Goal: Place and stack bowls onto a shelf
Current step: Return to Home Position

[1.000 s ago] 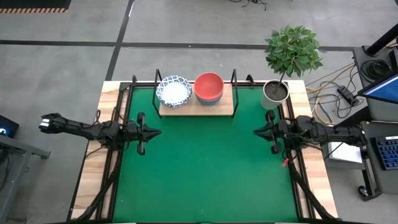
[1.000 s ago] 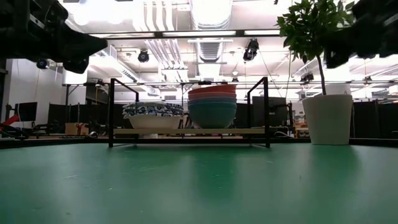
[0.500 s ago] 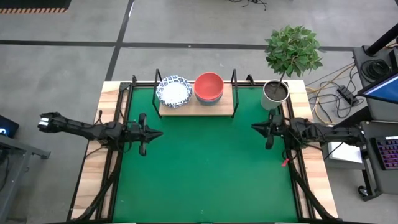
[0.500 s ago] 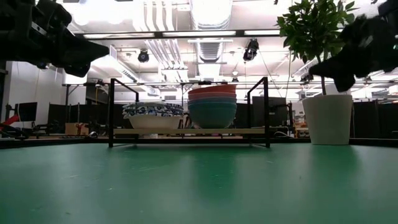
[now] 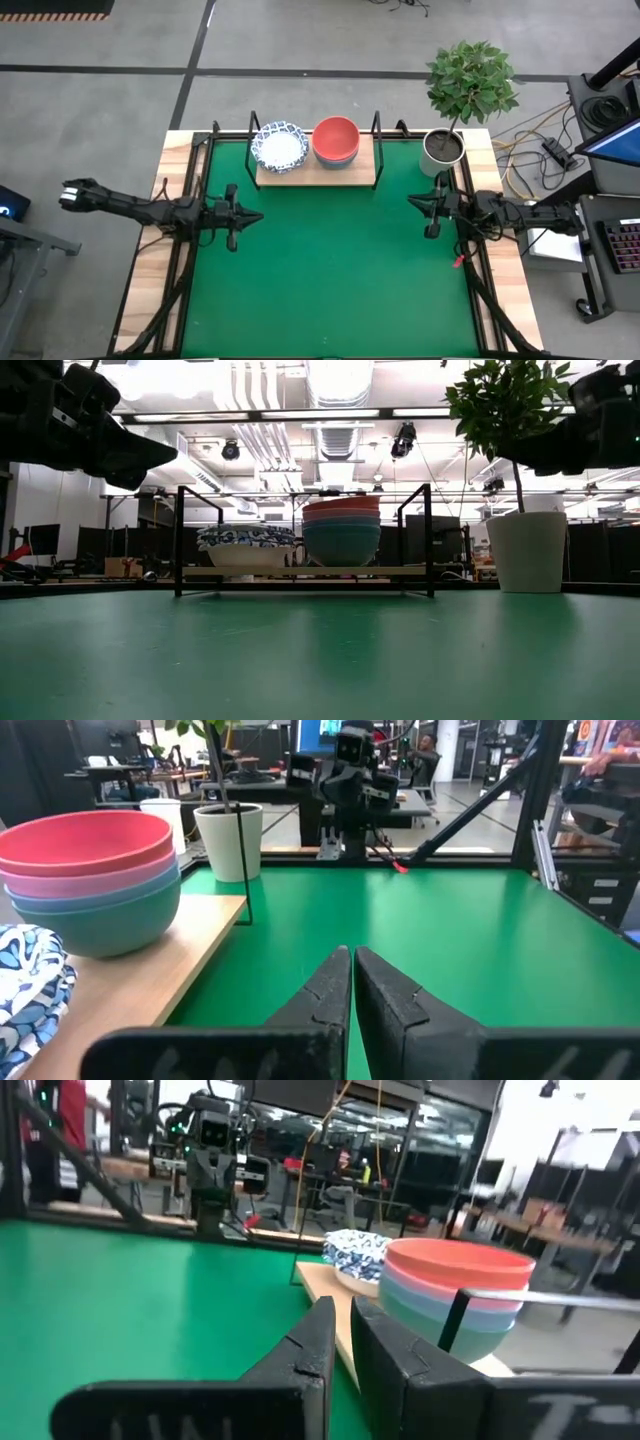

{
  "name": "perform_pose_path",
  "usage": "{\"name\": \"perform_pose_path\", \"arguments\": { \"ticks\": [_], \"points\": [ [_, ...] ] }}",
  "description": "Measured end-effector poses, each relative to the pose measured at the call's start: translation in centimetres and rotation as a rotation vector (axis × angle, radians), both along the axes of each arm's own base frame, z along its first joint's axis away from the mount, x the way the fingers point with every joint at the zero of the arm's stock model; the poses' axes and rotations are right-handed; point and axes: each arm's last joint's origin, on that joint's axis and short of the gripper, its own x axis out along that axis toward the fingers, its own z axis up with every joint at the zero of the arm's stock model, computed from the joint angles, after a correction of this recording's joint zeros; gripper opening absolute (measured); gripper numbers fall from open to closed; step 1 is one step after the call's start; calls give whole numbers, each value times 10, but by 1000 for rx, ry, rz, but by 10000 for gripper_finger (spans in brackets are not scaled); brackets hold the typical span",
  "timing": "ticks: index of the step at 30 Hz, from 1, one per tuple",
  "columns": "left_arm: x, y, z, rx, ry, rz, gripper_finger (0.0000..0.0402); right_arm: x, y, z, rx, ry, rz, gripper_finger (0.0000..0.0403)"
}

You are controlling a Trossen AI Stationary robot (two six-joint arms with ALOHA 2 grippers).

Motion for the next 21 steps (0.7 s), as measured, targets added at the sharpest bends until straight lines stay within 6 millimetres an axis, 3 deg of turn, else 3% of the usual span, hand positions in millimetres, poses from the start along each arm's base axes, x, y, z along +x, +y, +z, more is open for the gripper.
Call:
{"name": "perform_pose_path", "arguments": {
  "ticks": [6, 15, 21],
  "points": [
    [1, 0, -3, 4, 23, 0, 0, 0, 0, 0, -29, 7, -3, 29],
    [4, -1, -7, 9, 57, 0, 0, 0, 0, 0, 143, -33, 12, 29],
    [5, -1, -9, 13, 80, 0, 0, 0, 0, 0, 166, -38, 13, 29]
  ]
}}
